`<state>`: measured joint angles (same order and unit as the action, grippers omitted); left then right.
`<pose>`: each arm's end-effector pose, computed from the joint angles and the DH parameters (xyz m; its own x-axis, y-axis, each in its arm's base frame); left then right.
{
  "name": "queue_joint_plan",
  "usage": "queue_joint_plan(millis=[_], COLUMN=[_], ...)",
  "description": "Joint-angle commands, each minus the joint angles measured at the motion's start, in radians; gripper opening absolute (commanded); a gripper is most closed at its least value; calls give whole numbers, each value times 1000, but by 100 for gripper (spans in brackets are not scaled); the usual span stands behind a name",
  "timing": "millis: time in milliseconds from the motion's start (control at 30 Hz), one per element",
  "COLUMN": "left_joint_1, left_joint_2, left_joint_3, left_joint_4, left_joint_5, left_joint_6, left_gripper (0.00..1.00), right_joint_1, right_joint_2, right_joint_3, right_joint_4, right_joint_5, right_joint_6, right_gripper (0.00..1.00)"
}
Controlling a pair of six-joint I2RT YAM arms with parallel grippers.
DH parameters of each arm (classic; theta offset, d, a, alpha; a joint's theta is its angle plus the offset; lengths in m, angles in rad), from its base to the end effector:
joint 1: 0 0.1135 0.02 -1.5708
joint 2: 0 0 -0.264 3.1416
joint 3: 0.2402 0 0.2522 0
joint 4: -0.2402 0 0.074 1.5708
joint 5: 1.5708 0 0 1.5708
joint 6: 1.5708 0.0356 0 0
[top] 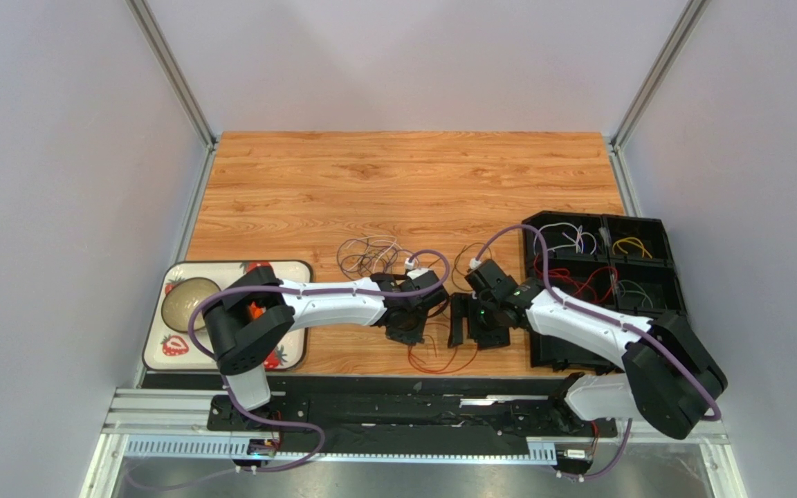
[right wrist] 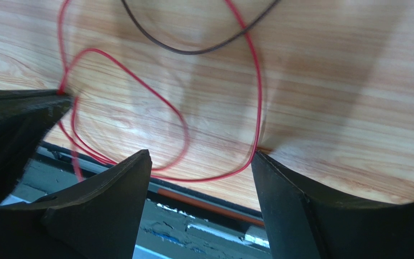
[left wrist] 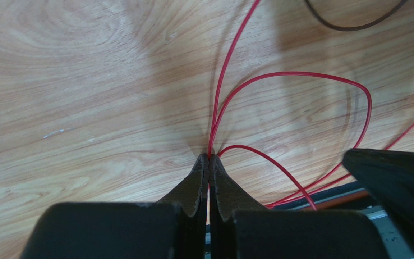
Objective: Untangle the cables
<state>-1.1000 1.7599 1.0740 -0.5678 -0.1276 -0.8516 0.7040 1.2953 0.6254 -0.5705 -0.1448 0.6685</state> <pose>0.1543 -0.2932 0.1602 -0.9354 0.1928 -0.2964 0.2463 0.9567 -0.1549 0.1590 0.1417 0.1592 -0.9849 -0.0317 -0.1700 -0.0837 0.9476 0.3082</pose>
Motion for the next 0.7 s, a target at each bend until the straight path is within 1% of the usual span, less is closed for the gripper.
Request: queue_joint_plan(millis=[0, 67, 100, 133, 167, 233, 267, 367, 400, 467, 533, 667], left_joint_1=[-8, -8, -8, -8, -6, -6, -8, -8, -8, -6, -6, -8], left_joint_2=[38, 36, 33, 33, 32, 29, 27, 24, 23, 16, 10, 1], left_joint_3=[-32, -36, -39, -40, -42, -46, -48, -55, -60, -66, -80, -97], left_joint_4=[65, 77, 83, 85, 94, 97, 103, 112, 114, 117, 126, 146], left_joint_5=[28, 31, 32, 36, 40, 42, 45, 49, 51, 52, 52, 60], left_joint_6=[-23, -20, -17, -15, -15, -14, -15, -17, -17, -18, -20, -26], left_gripper=[0, 0, 0, 0, 0, 0, 0, 0, 0, 0, 0, 0], right_joint_1=[57, 90, 104, 117, 158, 201, 206, 224, 227, 242, 247, 249], right_joint_2=[47, 65, 71, 93, 105, 155, 171, 228, 236, 251, 257, 252], right_joint_3=[49, 66, 76, 101, 118, 158, 163, 162, 162, 158, 155, 137], right_joint_4=[31, 9, -2, -35, -61, -118, -123, -105, -101, -91, -71, -32], right_joint_5=[112, 145, 184, 251, 304, 416, 430, 435, 433, 438, 426, 390], right_joint_6=[25, 28, 31, 34, 37, 45, 45, 60, 66, 86, 98, 115], right_gripper=[75, 73, 70, 67, 65, 62, 60, 50, 43, 37, 36, 27])
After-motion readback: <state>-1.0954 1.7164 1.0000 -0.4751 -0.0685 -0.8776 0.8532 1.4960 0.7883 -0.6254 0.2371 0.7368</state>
